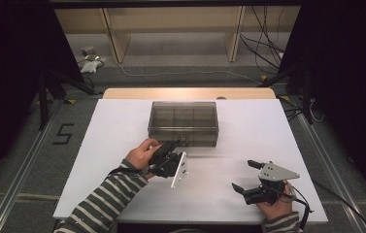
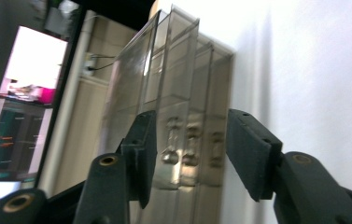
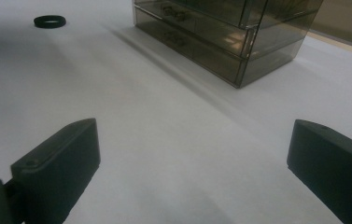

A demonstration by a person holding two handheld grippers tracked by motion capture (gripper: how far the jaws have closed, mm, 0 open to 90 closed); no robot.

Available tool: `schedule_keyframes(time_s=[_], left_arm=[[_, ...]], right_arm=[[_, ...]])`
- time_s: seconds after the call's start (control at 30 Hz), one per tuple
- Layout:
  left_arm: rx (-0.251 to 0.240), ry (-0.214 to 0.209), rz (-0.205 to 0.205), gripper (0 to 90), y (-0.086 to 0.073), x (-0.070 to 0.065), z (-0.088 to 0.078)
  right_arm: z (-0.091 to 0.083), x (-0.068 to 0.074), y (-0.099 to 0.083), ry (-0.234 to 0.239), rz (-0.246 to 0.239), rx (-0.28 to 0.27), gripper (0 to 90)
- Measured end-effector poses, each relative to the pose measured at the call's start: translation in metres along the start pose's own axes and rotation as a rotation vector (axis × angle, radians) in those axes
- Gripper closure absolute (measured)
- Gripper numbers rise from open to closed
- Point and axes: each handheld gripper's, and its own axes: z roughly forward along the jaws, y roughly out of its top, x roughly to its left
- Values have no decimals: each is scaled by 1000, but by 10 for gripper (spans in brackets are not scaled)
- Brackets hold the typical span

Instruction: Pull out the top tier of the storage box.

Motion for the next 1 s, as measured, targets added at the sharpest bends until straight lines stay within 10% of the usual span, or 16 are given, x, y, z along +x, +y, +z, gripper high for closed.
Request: schedule_keyframes(time_s=[1.0], left_arm=[[-243, -238, -502, 557, -11, 50, -31]], right_arm=[[1, 1, 0, 1, -6, 2, 37]])
